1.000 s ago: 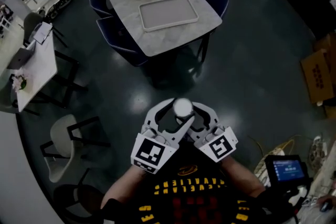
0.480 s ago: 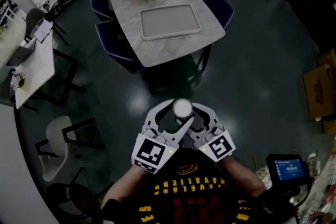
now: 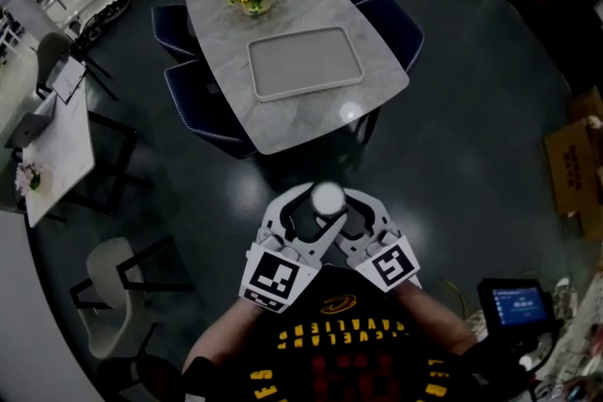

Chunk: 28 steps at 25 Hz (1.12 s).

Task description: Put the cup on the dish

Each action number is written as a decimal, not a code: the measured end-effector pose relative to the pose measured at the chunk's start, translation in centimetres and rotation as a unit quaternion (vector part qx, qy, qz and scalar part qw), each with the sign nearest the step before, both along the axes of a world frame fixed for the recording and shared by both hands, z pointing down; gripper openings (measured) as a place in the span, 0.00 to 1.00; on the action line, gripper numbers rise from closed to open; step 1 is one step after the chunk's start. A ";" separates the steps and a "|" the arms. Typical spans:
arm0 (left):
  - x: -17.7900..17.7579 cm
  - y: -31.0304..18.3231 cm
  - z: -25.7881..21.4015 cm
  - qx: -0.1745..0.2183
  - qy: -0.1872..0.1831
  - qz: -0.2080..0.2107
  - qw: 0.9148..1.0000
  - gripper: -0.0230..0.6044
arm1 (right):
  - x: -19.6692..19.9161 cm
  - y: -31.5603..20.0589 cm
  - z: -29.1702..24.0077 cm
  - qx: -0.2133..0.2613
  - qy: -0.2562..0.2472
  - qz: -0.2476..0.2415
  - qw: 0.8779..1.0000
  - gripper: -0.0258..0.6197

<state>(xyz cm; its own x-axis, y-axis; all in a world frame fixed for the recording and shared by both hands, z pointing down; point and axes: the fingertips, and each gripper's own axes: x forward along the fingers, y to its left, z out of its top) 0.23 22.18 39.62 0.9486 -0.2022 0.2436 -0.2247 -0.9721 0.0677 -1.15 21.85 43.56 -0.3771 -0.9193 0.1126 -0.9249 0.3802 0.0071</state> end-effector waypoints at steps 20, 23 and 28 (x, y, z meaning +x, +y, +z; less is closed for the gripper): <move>1.7 -16.2 0.6 -0.008 -0.008 0.067 0.998 0.45 | 1.8 -16.5 0.6 -0.018 0.025 0.061 0.998 0.39; 2.4 -17.5 0.7 -0.010 0.000 0.071 0.997 0.45 | 2.6 -17.8 0.7 -0.022 0.030 0.063 0.997 0.39; 3.9 -19.5 1.4 -0.023 0.000 0.073 0.997 0.45 | 4.1 -19.7 1.4 -0.025 0.036 0.058 0.997 0.39</move>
